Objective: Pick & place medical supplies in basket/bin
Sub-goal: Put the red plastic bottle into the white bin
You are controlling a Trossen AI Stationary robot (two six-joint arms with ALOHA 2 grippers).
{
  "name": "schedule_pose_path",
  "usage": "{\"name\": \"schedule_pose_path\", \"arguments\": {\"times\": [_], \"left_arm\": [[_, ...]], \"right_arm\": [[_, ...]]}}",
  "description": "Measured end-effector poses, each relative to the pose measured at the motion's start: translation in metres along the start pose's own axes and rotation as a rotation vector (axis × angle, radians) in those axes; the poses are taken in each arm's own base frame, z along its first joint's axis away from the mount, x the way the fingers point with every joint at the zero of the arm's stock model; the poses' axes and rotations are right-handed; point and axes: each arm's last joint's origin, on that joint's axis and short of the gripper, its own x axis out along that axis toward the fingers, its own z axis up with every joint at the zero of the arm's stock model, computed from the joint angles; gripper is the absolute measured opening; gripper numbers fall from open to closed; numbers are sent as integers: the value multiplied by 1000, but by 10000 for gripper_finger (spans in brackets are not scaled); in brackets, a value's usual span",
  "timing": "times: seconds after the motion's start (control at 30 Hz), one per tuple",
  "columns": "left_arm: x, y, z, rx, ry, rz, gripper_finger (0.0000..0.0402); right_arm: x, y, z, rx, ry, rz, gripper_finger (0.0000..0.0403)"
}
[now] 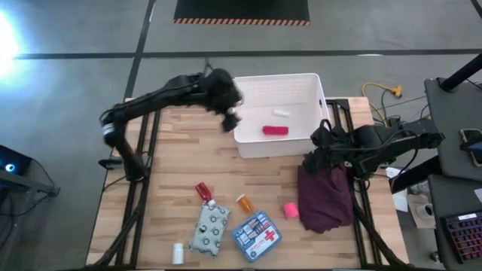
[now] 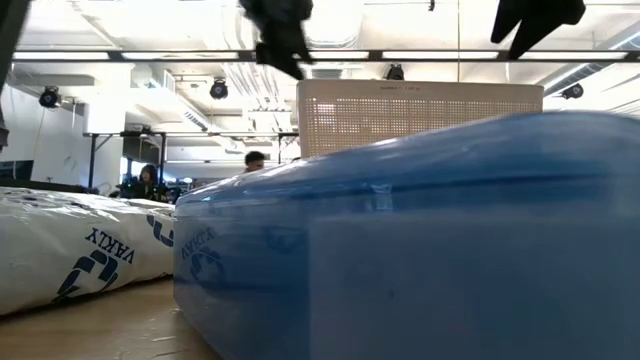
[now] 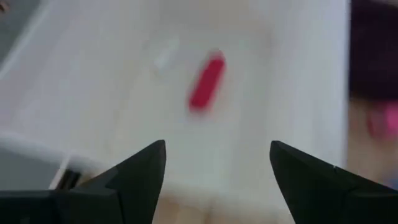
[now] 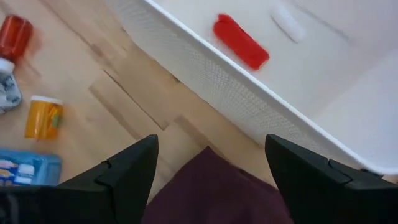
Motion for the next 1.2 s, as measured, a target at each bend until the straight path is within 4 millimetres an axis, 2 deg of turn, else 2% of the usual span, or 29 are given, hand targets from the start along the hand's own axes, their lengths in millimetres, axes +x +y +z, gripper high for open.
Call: {"name": "schedule_pose_path", "arguments": {"times": [0.13, 0.27, 0.4, 0.53, 0.6, 0.67, 0.73, 0.87, 1.0, 1.2], "left_arm": [[-35, -27, -47, 126, 93, -76, 266], [-55, -48, -109, 113, 118, -224, 259], [-51, -67, -161, 42, 58, -352, 251], [-31, -73, -193, -291, 75, -377, 248], [-22, -77, -207, -361, 136, -372, 248], [-18, -86, -219, -273, 172, -397, 248], [-14, -97, -228, -104, 191, -418, 248], [1, -115, -236, 196, 200, -386, 248], [24, -123, -234, 388, 260, -300, 248], [57, -137, -229, 653, 353, -309, 248]], "right_arm": [[2, 0, 1, -52, -2, -2, 285], [3, -1, 3, -77, -3, -8, 286], [4, 0, 5, -99, -8, -4, 286], [6, 1, 6, -89, -9, -6, 286], [6, 1, 6, -80, -5, -3, 286], [7, 2, 6, -79, -1, 1, 286], [7, 2, 6, -91, -1, 1, 286], [7, 2, 6, -110, -1, 1, 286], [7, 2, 6, -93, -2, 2, 286], [7, 3, 5, -79, 28, 27, 285]]}}
